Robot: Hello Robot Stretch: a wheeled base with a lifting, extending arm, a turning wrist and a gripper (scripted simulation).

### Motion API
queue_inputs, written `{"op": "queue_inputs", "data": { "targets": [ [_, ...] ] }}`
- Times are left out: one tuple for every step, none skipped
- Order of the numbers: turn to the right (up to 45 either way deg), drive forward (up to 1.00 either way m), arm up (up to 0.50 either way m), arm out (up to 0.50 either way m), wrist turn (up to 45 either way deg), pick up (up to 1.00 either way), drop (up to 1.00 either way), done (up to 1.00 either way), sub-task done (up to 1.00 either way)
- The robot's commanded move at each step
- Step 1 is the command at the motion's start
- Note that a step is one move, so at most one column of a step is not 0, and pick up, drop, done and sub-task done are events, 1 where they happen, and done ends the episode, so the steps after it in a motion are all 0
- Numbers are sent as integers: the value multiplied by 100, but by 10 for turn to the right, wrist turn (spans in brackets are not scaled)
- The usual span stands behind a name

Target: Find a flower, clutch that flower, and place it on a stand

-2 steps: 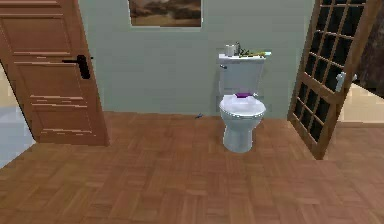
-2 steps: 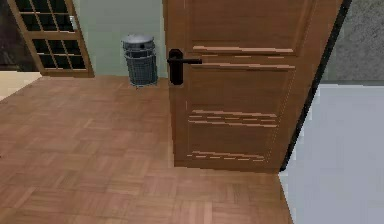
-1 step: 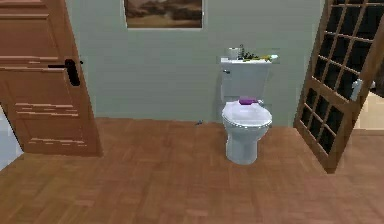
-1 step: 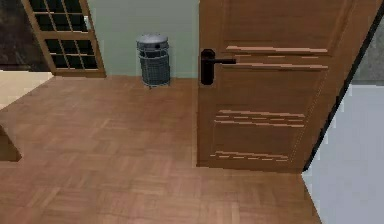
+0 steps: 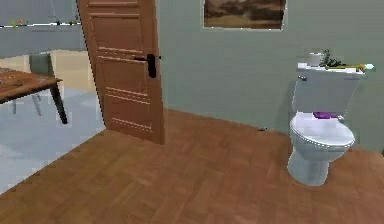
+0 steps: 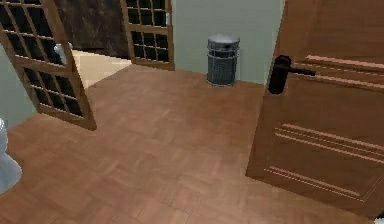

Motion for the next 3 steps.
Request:
{"op": "queue_inputs", "data": {
  "targets": [
    [0, 10, 0, 0, 0, 0, 0, 0, 0],
    [-180, 0, 0, 0, 0, 0, 0, 0, 0],
    [0, 30, 0, 0, 0, 0, 0, 0, 0]
  ]
}}
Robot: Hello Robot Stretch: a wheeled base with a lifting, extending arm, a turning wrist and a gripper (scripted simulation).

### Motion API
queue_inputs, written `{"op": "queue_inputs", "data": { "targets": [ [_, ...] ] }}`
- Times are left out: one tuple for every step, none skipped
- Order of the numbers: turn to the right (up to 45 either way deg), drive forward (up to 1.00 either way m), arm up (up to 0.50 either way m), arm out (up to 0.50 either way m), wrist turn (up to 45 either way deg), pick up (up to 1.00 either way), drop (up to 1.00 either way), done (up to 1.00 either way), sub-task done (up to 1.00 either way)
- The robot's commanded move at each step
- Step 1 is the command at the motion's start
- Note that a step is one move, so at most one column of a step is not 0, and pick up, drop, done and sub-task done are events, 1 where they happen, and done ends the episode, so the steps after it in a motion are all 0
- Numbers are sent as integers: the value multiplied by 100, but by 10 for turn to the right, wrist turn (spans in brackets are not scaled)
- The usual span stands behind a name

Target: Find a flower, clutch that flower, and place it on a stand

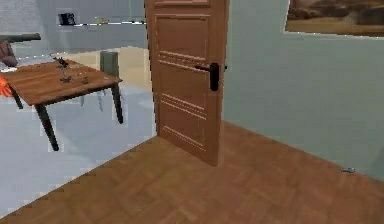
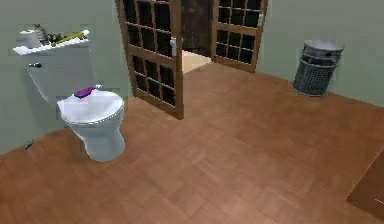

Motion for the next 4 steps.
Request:
{"op": "queue_inputs", "data": {
  "targets": [
    [-450, 0, 0, 0, 0, 0, 0, 0, 0],
    [0, 100, 0, 0, 0, 0, 0, 0, 0],
    [-30, 0, 0, 0, 0, 0, 0, 0, 0],
    [0, 100, 0, 0, 0, 0, 0, 0, 0]
  ]
}}
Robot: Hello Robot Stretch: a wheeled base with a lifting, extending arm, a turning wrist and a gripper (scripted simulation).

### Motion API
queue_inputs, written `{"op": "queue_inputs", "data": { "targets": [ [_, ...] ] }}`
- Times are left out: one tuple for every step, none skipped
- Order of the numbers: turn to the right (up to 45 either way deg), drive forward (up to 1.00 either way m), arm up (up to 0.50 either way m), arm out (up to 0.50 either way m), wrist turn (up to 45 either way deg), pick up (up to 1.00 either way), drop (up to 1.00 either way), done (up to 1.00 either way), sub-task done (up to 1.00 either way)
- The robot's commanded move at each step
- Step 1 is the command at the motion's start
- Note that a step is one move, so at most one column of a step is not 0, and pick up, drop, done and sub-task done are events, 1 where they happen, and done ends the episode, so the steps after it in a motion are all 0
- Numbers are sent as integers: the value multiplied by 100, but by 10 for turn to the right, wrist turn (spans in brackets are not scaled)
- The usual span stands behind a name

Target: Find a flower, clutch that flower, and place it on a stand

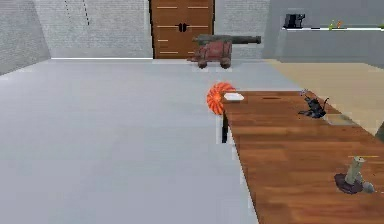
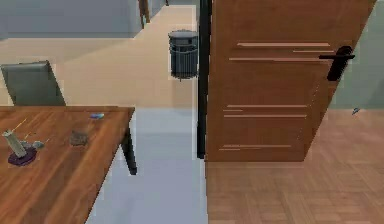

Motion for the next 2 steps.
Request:
{"op": "queue_inputs", "data": {
  "targets": [
    [0, 100, 0, 0, 0, 0, 0, 0, 0],
    [-240, 0, 0, 0, 0, 0, 0, 0, 0]
  ]
}}
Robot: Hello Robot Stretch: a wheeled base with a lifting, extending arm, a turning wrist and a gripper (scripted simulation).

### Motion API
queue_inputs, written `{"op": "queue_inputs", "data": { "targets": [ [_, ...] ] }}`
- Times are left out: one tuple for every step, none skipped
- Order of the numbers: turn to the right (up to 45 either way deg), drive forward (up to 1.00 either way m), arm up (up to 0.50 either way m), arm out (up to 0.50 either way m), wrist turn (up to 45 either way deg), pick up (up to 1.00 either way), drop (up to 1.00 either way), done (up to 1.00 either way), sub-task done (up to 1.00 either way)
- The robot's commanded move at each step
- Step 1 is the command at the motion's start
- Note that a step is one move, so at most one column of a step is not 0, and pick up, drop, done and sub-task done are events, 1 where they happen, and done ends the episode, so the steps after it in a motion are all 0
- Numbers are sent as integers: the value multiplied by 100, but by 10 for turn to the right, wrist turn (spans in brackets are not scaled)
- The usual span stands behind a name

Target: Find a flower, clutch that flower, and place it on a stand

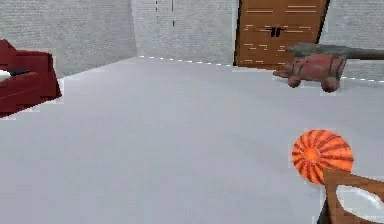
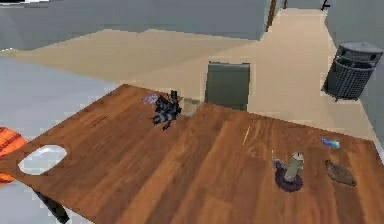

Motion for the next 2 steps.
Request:
{"op": "queue_inputs", "data": {
  "targets": [
    [240, 0, 0, 0, 0, 0, 0, 0, 0],
    [0, 75, 0, 0, 0, 0, 0, 0, 0]
  ]
}}
